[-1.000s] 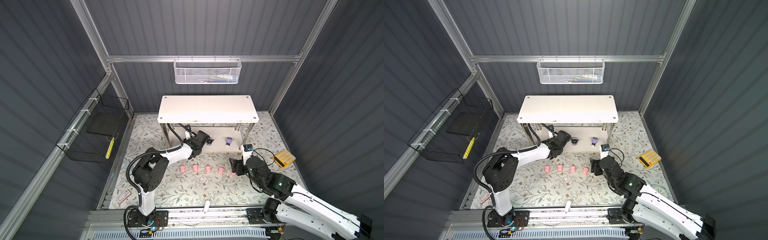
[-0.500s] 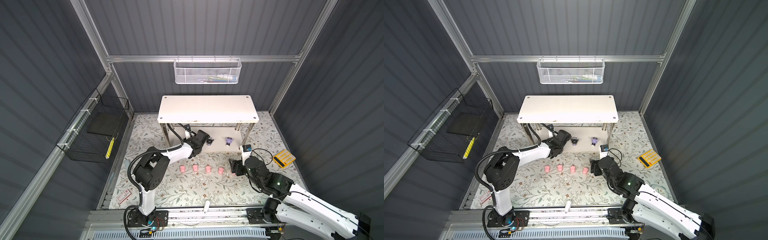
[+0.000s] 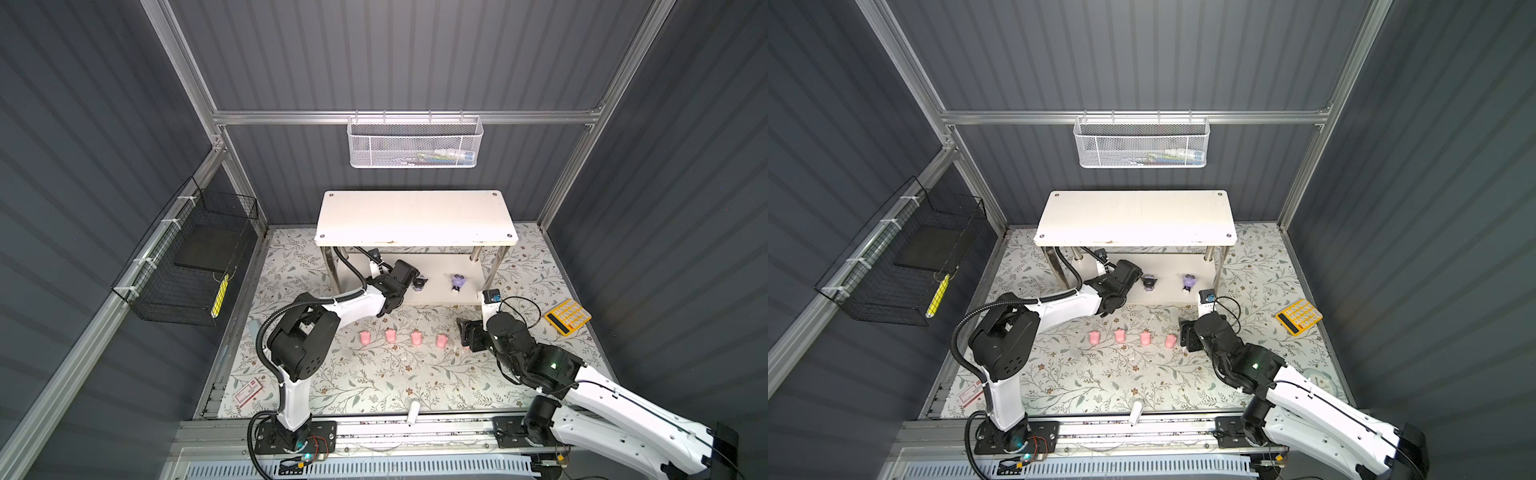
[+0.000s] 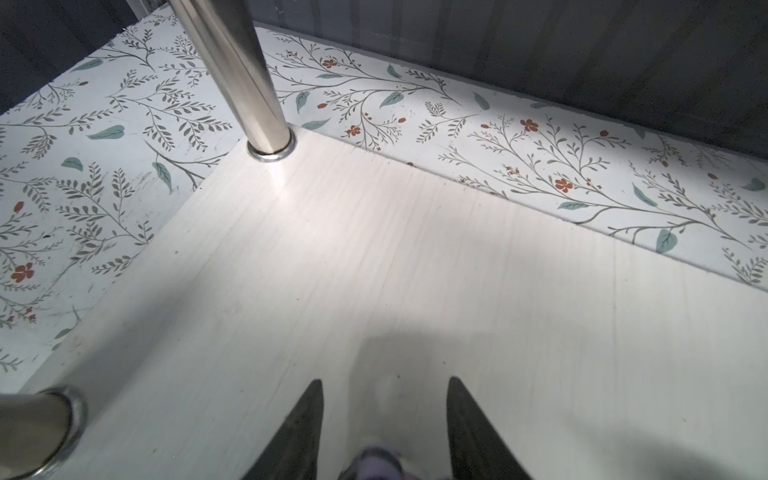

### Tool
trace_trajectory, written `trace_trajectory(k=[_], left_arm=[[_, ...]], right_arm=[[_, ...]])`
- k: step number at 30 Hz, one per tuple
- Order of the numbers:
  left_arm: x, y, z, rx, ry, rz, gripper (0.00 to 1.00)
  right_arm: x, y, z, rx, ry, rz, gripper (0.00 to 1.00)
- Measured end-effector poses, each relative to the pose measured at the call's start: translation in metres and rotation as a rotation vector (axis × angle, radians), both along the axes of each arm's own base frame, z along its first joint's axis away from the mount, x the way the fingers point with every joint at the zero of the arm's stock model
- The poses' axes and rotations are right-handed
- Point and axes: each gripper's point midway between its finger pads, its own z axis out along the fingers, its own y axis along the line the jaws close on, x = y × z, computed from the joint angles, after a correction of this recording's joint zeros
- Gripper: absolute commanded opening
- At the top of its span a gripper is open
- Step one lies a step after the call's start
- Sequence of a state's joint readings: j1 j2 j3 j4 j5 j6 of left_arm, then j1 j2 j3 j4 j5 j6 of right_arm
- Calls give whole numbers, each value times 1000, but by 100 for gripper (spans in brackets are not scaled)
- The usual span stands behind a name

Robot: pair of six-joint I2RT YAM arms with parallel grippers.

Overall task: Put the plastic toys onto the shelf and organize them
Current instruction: 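Lower the black witch-cat toy onto the lower shelf beside the others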

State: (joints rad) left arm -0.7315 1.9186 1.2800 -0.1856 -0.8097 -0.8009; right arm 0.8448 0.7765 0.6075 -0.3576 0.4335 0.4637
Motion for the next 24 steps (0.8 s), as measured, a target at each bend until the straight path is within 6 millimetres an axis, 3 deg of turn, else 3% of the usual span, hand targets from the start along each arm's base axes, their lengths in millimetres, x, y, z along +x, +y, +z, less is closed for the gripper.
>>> trace_trajectory(k=[17, 24], left_arm=[[-9, 8, -11, 15, 21, 4, 64], [-18, 15, 7, -15, -9, -2, 67]], right_arm=[[2, 4, -2, 5, 5, 8, 78], [2, 6, -4, 4, 11, 14, 78]])
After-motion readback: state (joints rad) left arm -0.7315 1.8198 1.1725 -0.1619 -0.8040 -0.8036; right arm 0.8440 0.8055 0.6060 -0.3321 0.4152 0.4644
